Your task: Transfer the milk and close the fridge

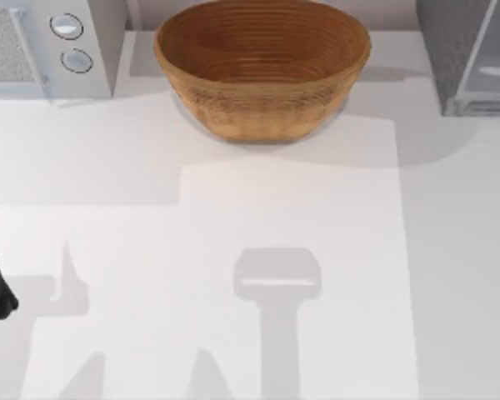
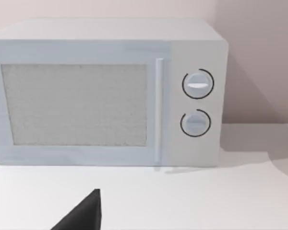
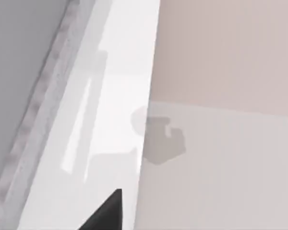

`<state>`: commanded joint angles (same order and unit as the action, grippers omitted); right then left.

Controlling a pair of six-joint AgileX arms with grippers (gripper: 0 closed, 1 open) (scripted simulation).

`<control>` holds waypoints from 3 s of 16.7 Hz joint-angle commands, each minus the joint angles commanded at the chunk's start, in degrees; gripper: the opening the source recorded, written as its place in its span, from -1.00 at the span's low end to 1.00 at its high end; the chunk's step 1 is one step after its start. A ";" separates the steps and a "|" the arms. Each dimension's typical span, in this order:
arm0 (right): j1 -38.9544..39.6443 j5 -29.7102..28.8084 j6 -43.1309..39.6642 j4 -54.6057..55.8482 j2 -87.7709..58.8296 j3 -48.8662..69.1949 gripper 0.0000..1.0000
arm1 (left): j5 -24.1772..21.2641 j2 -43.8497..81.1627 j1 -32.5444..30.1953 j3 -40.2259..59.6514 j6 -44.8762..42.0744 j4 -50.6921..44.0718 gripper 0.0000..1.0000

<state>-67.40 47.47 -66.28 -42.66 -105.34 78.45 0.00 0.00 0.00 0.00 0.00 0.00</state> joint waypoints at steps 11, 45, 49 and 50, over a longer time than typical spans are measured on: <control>14.06 -3.92 29.01 24.93 0.17 -3.67 1.00 | 0.00 0.00 0.00 0.00 0.00 0.00 1.00; 65.66 -45.34 64.22 44.86 8.74 -17.41 1.00 | 0.00 0.00 0.00 0.00 0.00 0.00 1.00; 65.85 -45.57 63.90 42.82 0.47 -7.00 1.00 | 0.00 0.00 0.00 0.00 0.00 0.00 1.00; 65.75 -45.64 64.08 42.25 -1.65 -4.25 1.00 | 0.00 0.00 0.00 0.00 0.00 0.00 1.00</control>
<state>-1.65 1.83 -2.20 -0.41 -106.99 74.21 0.00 0.00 0.00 0.00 0.00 0.00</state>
